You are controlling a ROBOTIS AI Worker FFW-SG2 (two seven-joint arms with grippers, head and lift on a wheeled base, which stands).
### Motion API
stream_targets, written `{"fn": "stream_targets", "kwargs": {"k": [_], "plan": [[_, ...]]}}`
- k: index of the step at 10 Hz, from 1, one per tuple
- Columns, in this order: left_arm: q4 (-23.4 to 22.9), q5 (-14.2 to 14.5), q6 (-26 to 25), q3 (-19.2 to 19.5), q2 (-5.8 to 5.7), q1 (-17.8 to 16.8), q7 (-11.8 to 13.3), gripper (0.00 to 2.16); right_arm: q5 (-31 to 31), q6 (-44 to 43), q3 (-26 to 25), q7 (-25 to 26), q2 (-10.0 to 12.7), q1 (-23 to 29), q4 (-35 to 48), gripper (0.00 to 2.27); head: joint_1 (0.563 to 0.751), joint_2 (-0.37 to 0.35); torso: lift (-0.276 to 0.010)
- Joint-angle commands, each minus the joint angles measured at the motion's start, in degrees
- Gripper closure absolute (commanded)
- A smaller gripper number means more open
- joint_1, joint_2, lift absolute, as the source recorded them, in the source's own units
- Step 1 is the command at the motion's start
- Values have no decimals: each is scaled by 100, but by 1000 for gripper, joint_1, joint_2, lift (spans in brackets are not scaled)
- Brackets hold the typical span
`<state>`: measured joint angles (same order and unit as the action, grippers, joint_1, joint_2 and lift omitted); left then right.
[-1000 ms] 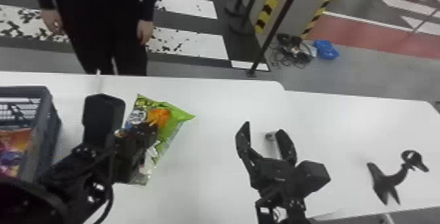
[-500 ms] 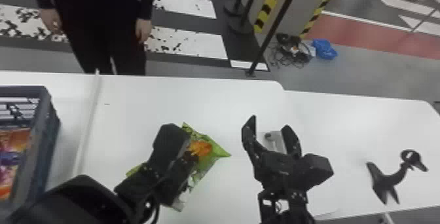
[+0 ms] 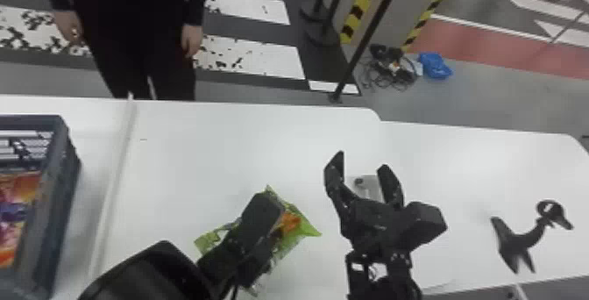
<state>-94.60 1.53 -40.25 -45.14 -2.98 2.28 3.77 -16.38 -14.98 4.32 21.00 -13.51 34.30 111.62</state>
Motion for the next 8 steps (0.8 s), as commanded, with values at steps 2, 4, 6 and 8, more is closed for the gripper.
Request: {"fn": "stream_targets", "kwargs": {"k": [2,4,6,8], "plan": [[390,14,355,-39,105,-105,36,2071,-23,0,8,0,-20,-11,-9,134,695,-350,-29],[417,-3,355,-65,105,-122,27,2071,-32,0,8,0,-29,-2,-9,134,695,-350,-29],[460,-47,338,-100,96,-131,-35,822,-40,0,8,0,-46,16,-9,134,695,-350,-29],[452,-56,320,-12,87,-113,-35,-1,-40,0,8,0,-55,7,-9,134,695,-350,-29]]}}
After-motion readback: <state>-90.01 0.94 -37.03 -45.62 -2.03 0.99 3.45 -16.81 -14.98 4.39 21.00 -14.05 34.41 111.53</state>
